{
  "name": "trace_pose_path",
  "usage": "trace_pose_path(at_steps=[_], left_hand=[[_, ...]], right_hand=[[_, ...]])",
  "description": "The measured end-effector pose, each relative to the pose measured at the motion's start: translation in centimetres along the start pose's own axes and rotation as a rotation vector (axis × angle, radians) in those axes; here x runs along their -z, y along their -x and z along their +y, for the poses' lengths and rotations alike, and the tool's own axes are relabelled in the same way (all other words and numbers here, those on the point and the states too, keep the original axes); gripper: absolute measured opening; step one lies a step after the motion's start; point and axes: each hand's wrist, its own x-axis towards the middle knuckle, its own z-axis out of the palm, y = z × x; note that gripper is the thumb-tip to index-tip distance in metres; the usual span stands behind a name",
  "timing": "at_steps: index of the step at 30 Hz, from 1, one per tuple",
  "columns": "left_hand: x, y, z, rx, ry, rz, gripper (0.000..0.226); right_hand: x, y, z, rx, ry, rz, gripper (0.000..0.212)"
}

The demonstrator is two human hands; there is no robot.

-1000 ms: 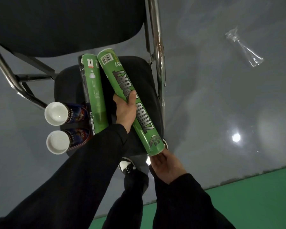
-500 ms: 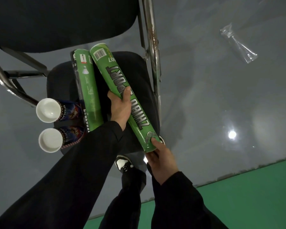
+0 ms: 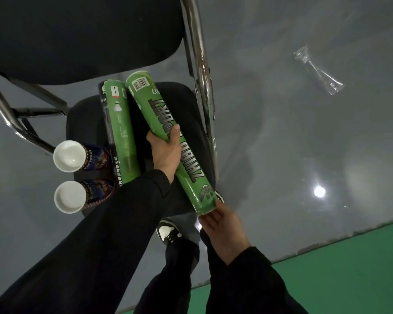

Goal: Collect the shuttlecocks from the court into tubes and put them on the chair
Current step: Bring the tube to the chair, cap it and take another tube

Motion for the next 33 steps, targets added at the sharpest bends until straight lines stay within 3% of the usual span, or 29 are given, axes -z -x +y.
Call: trace_pose_path(at_steps=[6, 9, 16, 19, 24, 30, 33], left_hand=[[-0.7, -0.4, 0.2, -0.014, -0.070, 0.102, 0.089], [-0.7, -0.1, 0.0, -0.036, -0.218, 0.133, 0.100], [1.1, 0.5, 0.0, -0.041, -0.207, 0.065, 0.110], [1.6, 1.0, -0.2, -0.036, -0.203, 0.055, 0.116], [1.8, 1.3, -1.1, -0.013, -0.214, 0.040, 0.115], [1.9, 1.3, -1.3, 0.027, -0.232, 0.058, 0.118], [2.2, 1.4, -1.7, 0.052, -0.276, 0.030, 0.098]], right_hand=[[0.9, -0.7, 0.6, 0.022, -0.041, 0.066, 0.034], [1.1, -1.0, 0.4, 0.036, -0.010, 0.085, 0.034], [0.5, -1.3, 0.9, 0.221, 0.237, 0.142, 0.037], [0.1, -1.2, 1.0, 0.209, 0.221, 0.127, 0.039], [0.0, -0.1, 1.6, 0.064, 0.012, 0.096, 0.034], [-0.6, -0.1, 2.6, -0.027, -0.032, 0.149, 0.035], [-0.9, 0.4, 2.5, -0.034, -0.096, 0.135, 0.031]])
